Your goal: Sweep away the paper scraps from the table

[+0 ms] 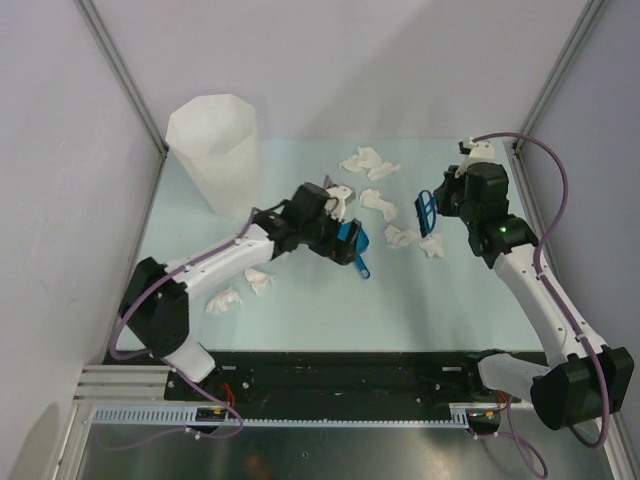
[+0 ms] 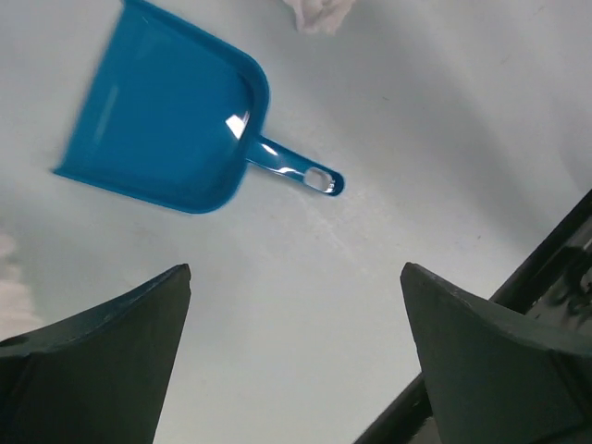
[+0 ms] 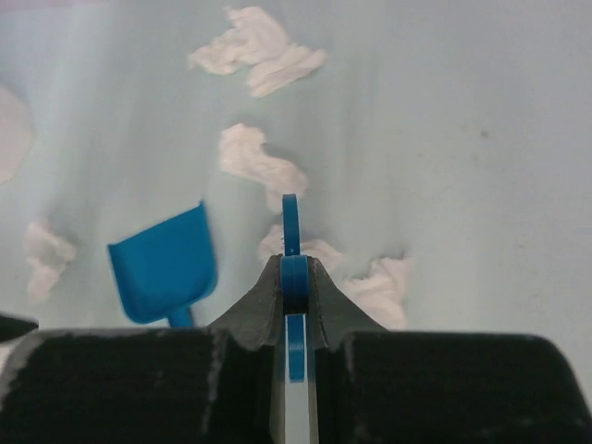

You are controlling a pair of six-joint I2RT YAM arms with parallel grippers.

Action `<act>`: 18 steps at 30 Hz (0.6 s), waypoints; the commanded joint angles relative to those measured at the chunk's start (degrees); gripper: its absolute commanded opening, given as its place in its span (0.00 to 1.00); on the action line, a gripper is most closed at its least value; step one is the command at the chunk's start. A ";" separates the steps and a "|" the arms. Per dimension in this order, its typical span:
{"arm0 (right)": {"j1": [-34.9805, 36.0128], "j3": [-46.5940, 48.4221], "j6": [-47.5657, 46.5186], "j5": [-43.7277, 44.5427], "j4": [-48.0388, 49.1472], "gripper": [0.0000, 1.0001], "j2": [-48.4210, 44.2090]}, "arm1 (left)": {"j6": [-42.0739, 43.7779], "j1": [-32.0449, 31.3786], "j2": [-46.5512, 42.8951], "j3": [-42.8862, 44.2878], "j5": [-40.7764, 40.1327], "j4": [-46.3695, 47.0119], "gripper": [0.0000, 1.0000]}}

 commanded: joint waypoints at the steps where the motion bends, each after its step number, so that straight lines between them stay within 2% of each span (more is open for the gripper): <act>1: -0.90 -0.47 -1.60 9.44 -0.84 0.00 -1.90 | -18.43 -5.99 3.88 0.69 -12.69 1.93 1.00; 6: -1.34 -2.31 -2.66 8.12 -0.75 0.00 -1.64 | -24.93 -9.59 10.12 4.55 -20.16 1.66 1.00; 13: -1.43 -4.16 -3.01 5.21 -0.31 0.00 -2.42 | -26.79 -10.57 20.67 11.41 -22.11 -0.27 1.00; 18: -1.34 -4.60 -3.53 6.53 -1.28 0.00 -3.57 | -27.50 -11.10 25.06 13.61 -19.48 -0.36 0.99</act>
